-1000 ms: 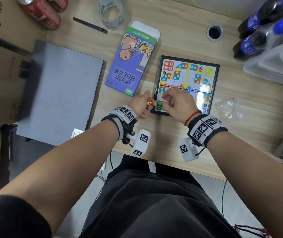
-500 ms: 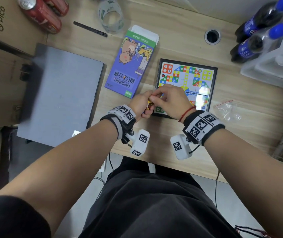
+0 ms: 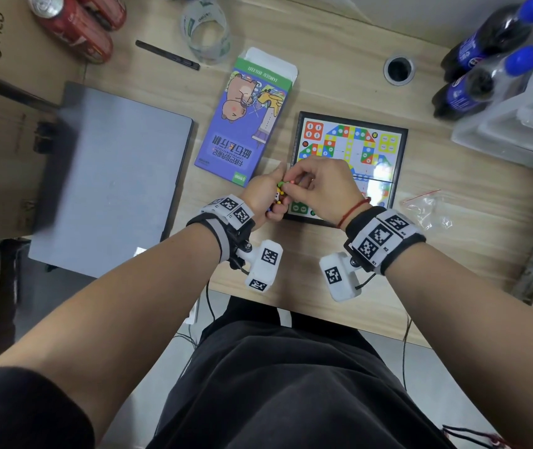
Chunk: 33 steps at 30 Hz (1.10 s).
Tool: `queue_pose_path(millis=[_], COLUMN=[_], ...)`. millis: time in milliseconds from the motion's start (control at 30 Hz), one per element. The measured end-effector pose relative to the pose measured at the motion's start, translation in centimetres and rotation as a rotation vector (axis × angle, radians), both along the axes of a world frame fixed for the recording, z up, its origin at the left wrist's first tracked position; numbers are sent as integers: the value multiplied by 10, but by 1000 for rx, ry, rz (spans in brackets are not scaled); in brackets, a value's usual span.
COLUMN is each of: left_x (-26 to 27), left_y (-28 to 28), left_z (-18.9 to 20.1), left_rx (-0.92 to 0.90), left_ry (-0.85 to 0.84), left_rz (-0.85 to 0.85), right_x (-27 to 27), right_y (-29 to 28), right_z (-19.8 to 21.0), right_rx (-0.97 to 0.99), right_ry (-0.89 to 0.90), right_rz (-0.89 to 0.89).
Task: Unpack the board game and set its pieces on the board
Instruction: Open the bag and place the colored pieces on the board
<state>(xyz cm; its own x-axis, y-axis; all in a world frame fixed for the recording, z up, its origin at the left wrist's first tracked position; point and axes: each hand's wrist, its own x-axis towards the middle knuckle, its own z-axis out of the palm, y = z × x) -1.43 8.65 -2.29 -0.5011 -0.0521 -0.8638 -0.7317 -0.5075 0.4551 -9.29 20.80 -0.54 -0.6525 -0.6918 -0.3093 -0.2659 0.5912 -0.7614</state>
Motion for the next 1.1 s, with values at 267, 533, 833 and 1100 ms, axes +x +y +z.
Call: queue_pose_path(millis=[267, 533, 833, 1100], left_x=[3, 5, 23, 27], left_y=[-1, -5, -12, -13], left_z=[-2, -6, -29, -35], left_rx=[7, -123, -332, -369], left_ry=[15, 63, -59, -78], left_rz=[-5, -87, -116, -130], right_x=[-3, -11, 2, 6], right_y=[2, 7, 15, 14], right_z=[5, -4, -38, -50], right_rx=[-68, -93, 261, 284], right_ry=[-133, -159, 174, 192], right_rz=[-70, -150, 304, 322])
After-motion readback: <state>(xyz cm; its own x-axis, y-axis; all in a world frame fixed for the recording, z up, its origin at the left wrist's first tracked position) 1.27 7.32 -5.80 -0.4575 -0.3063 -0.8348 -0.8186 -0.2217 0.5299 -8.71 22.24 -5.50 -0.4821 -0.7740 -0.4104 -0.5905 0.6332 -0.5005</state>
